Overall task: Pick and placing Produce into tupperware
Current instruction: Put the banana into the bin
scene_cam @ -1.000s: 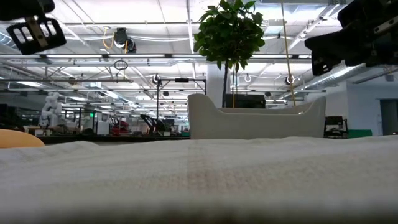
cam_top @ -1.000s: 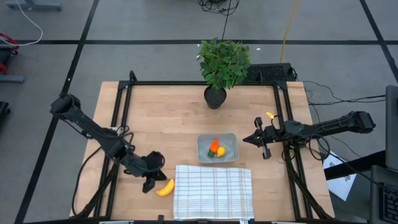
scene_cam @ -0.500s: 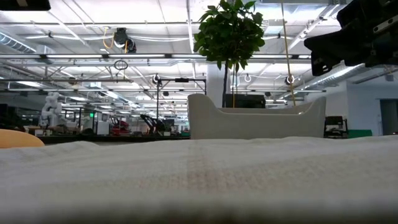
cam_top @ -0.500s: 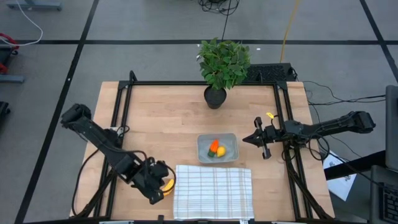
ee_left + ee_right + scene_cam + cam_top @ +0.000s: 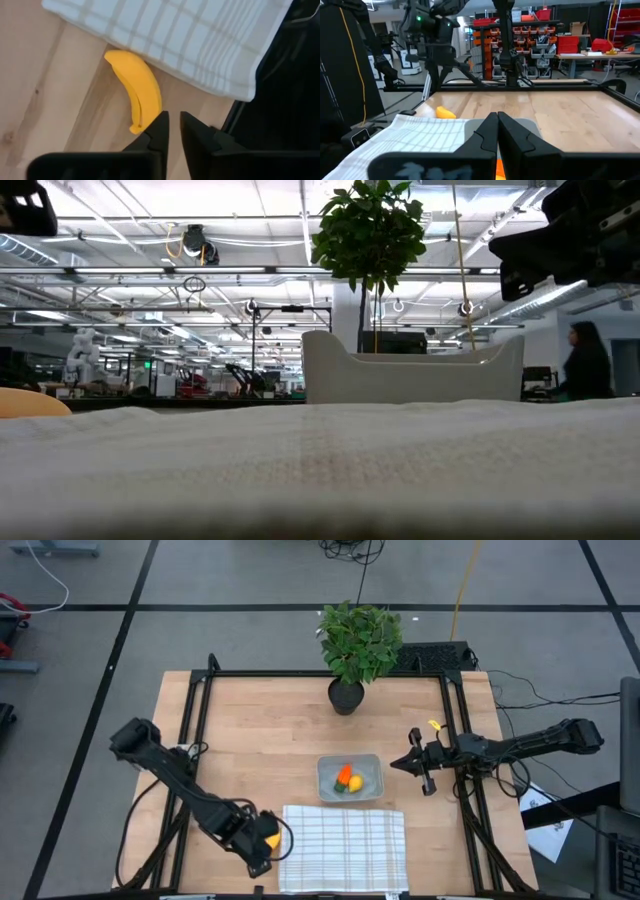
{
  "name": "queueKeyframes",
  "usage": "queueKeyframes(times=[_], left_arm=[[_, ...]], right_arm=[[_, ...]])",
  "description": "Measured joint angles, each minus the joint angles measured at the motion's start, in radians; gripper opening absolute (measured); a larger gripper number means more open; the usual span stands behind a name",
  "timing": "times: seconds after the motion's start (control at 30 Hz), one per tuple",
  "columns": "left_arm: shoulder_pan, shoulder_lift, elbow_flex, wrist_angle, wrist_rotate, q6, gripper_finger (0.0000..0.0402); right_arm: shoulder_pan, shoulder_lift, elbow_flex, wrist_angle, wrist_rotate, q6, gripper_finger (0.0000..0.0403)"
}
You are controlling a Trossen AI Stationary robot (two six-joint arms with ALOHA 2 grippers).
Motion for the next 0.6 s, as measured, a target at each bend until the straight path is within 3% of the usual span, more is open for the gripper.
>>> queueKeyframes(times=[0.43, 0.6], left_arm=[[0.03, 0.007, -0.005, 0.054, 0.002, 0.039, 0.0245], [0.039, 0.007, -0.025, 0.057, 0.001, 0.037, 0.0297]], right_arm=[[0.0, 0.0, -0.001, 0.017, 0.0, -0.029, 0.0], [0.0, 0.0, -0.001, 0.018, 0.0, -0.029, 0.0]])
